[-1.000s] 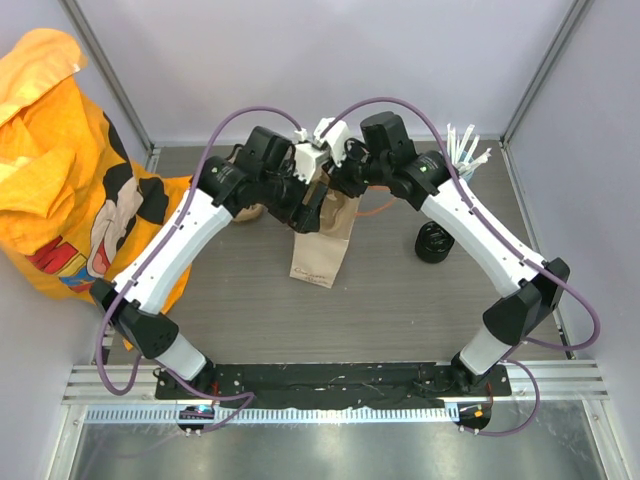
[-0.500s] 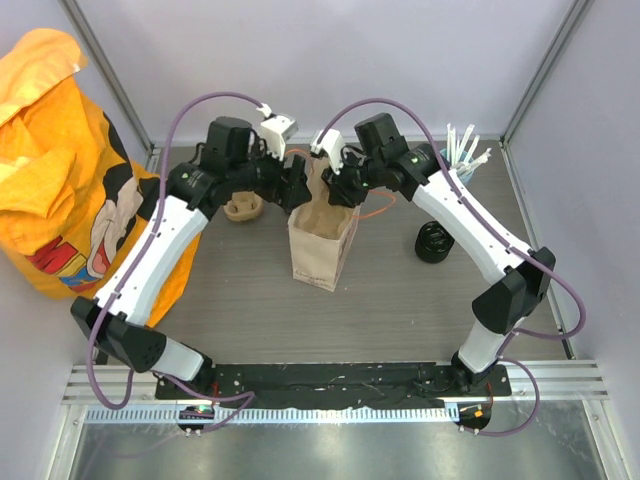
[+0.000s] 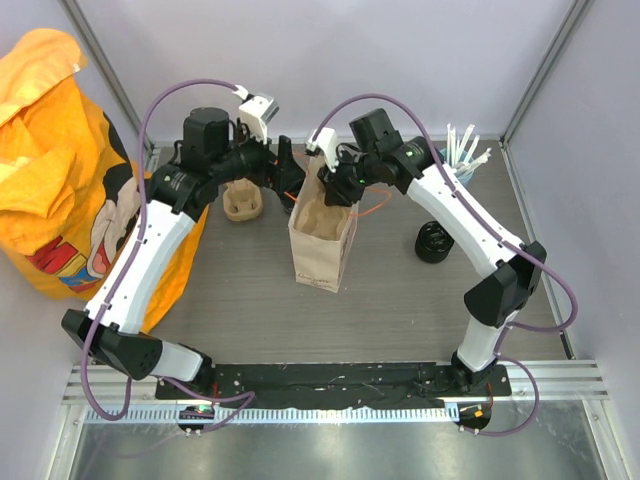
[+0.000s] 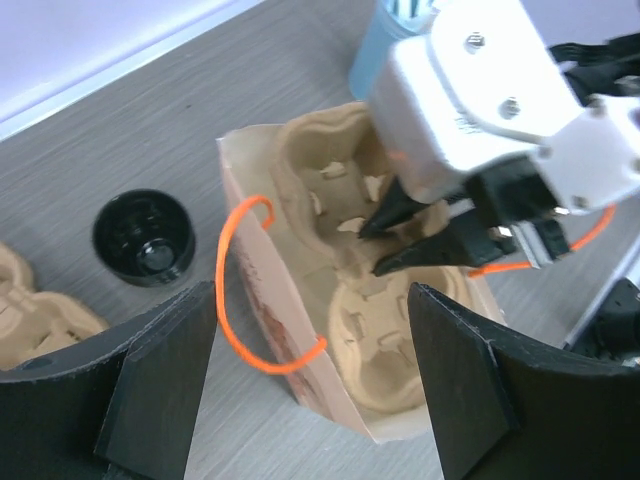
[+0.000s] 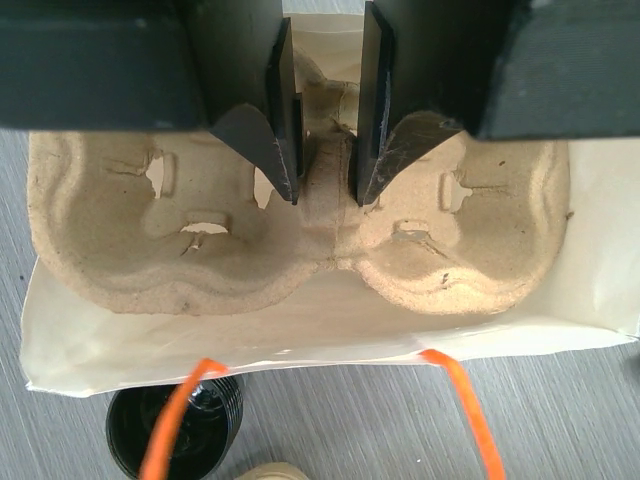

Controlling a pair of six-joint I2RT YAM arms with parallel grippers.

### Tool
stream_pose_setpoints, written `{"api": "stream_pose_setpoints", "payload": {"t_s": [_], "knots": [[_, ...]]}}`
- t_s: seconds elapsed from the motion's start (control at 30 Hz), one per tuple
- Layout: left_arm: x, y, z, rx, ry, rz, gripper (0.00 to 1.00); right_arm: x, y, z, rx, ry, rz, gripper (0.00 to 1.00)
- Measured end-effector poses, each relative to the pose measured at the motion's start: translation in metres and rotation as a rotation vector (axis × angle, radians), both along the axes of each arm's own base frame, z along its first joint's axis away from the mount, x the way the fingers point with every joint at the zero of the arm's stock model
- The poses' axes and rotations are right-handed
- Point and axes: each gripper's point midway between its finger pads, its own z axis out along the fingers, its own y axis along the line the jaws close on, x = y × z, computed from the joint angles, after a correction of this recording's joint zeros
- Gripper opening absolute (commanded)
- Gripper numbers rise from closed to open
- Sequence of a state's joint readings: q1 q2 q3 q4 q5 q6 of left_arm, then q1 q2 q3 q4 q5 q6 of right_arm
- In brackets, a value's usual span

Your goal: Pack the takeout coffee

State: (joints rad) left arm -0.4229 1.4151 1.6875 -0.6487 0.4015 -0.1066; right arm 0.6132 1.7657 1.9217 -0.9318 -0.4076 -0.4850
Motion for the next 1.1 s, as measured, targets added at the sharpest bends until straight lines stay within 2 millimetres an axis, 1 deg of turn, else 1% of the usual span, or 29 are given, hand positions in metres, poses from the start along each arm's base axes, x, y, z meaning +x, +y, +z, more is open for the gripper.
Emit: {"api": "stream_pose_setpoints", "payload": {"t_s": [0.17, 0.33, 0.57, 0.77, 0.87, 0.93, 1.1], "knots": [[0.011, 0.01, -0.01, 0.025, 0.003, 0.068, 0.82, -0.002, 0.004, -0.003, -0.017, -0.002, 0.019, 0.28], [0.016, 0.015, -0.017, 0.039, 0.008, 0.099, 0.8, -0.007, 0.009, -0.005, -0.045, -0.029, 0.044, 0.28], [0.023, 0.023, -0.017, 0.043, 0.001, 0.138, 0.78, -0.006, 0.01, -0.004, -0.06, -0.053, 0.053, 0.28], [0.036, 0.042, -0.007, -0.028, 0.013, 0.187, 0.75, -0.007, 0.008, 0.001, -0.056, -0.063, 0.051, 0.27], [0.04, 0.048, -0.005, -0.047, 0.014, 0.203, 0.7, -0.01, 0.007, 0.005, -0.05, -0.069, 0.056, 0.27], [0.04, 0.046, -0.006, -0.059, 0.018, 0.192, 0.67, -0.011, 0.006, 0.008, -0.047, -0.074, 0.061, 0.28], [0.036, 0.04, -0.022, -0.079, 0.066, 0.155, 0.53, -0.013, 0.005, 0.011, -0.051, -0.093, 0.079, 0.28]]}}
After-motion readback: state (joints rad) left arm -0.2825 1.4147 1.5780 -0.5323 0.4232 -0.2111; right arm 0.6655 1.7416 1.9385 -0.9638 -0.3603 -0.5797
